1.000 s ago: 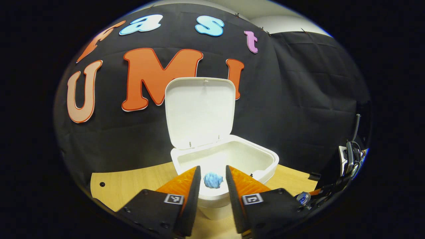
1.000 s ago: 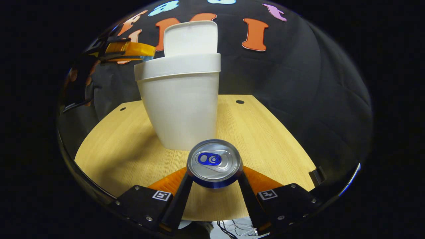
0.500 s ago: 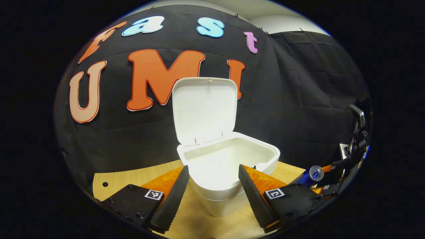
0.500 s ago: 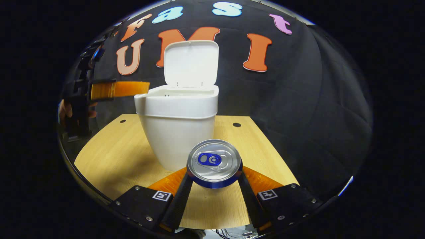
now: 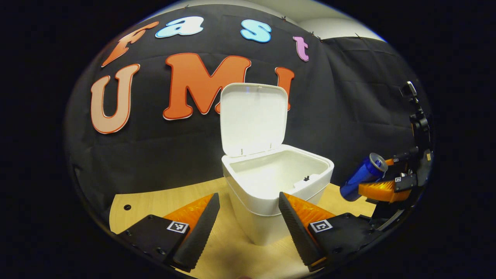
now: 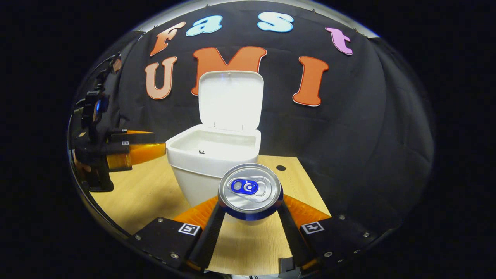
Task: Press the lid of the desktop garbage bin to open it, pick up the crumpled paper on the desktop and throw it into the bin, then pick up the pop can on the desktop and drop it into the bin, and finally close the garbage bin lid.
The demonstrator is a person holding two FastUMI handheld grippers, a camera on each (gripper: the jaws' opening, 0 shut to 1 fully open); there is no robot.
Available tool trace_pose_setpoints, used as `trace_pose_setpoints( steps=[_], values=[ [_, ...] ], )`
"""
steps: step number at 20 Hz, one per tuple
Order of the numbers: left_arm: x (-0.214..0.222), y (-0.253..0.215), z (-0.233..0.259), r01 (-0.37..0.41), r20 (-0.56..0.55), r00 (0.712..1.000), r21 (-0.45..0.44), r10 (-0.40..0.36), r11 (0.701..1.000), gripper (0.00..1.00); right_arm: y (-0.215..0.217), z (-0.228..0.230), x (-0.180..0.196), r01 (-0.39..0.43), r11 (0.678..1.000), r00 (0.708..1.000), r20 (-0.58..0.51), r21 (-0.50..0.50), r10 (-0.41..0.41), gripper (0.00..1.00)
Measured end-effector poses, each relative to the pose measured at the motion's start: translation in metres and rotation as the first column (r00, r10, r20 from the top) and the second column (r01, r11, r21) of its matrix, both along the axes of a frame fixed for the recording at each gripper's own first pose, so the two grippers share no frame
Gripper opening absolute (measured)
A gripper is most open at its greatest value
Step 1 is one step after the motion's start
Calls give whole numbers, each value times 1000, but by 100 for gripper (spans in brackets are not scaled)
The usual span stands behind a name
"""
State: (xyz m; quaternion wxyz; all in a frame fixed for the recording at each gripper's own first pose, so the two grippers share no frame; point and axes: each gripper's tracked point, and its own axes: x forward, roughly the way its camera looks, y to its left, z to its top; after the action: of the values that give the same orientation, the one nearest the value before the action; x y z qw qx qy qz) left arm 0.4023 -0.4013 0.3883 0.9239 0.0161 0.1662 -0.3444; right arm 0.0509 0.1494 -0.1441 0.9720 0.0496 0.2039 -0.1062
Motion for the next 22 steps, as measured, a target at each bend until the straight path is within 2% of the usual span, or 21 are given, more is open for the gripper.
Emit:
trace_pose_setpoints(
  steps=[11, 17, 22],
  values=[
    [-8, 51, -25, -105, -10, 994, 65, 106, 992, 98, -31, 91, 31, -42, 997, 991, 125, -68, 50, 80],
    [-6, 78, -30, -178, -16, 984, 75, 179, 981, 97, -23, 102, 62, -79, 995, 984, 157, -62, 88, 80],
    [-7, 108, -31, -250, -9, 968, 94, 252, 964, 98, -7, 88, 90, -124, 991, 982, 140, -42, 129, 80]
  ],
)
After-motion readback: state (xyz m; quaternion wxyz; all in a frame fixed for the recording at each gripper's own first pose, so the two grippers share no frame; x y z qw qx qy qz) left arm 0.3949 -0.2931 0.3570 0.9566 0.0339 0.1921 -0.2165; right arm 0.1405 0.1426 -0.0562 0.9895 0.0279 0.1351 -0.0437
